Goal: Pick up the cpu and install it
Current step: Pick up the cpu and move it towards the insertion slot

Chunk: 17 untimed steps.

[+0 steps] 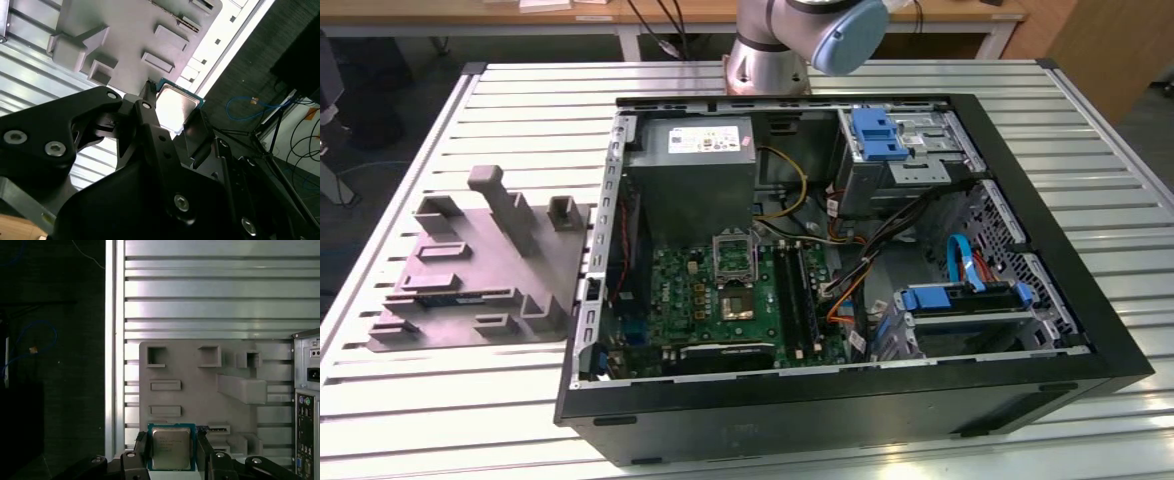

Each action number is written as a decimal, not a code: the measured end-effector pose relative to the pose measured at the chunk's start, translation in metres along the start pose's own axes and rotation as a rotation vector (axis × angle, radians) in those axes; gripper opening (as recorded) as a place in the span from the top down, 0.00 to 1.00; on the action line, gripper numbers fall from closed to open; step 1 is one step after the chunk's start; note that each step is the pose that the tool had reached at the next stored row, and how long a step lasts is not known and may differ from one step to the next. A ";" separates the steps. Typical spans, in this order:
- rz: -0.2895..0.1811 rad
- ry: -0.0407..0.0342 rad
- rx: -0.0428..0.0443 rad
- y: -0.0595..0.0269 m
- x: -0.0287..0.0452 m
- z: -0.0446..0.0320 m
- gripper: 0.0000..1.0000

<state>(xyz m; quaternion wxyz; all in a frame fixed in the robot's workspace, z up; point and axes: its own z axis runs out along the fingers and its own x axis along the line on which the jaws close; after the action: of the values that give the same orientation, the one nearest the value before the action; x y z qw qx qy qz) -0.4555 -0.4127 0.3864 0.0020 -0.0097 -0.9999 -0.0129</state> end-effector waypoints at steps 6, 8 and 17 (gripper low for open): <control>0.000 0.0001 0.0001 0.0001 -0.0007 -0.0007 0.53; 0.000 0.0002 0.0002 0.0001 -0.0011 -0.0007 0.53; 0.000 0.0002 0.0001 0.0002 -0.0093 -0.0007 0.53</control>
<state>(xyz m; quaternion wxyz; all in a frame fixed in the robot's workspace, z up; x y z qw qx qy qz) -0.4462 -0.4127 0.3871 0.0021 -0.0097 -0.9999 -0.0129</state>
